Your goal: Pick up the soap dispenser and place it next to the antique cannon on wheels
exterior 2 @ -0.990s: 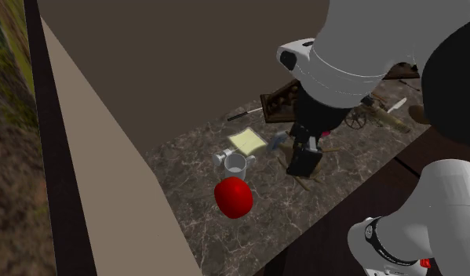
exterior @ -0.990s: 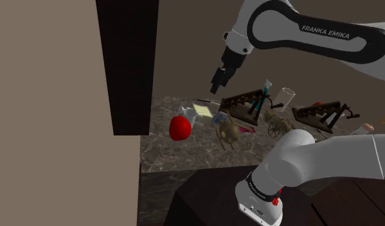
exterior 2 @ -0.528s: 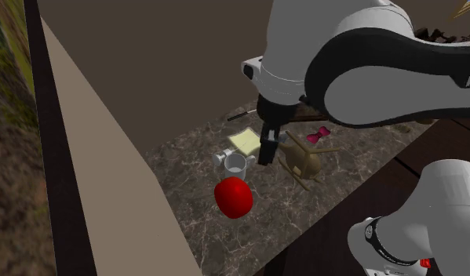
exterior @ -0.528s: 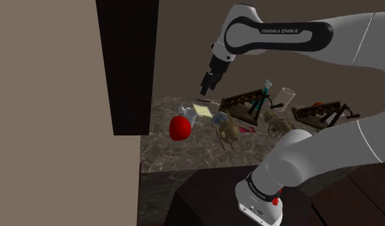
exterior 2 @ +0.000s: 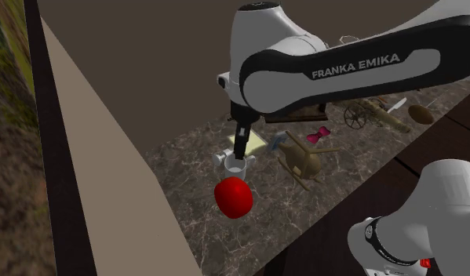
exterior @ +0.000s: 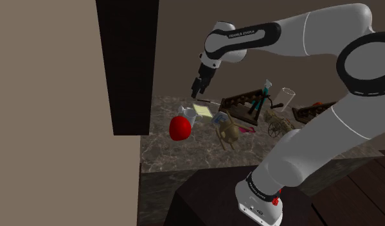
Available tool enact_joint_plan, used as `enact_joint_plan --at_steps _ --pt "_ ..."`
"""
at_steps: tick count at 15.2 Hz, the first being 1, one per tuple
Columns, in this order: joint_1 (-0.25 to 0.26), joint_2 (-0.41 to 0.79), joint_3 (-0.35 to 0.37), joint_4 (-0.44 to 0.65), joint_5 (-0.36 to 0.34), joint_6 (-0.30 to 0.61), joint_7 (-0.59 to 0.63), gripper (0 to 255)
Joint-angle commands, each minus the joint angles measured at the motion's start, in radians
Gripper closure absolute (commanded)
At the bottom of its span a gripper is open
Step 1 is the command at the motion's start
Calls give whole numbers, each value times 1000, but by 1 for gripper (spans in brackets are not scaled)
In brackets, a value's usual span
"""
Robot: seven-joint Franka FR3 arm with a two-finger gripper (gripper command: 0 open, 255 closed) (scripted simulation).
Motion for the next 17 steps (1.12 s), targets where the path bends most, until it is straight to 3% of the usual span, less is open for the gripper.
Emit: enact_joint_plan --at_steps 1,13,17 --pt "-1 86 -18 44 34 20 -51 0" --pt "-69 596 -15 410 236 21 -280 0" --pt "-65 618 -6 388 250 65 -288 0"
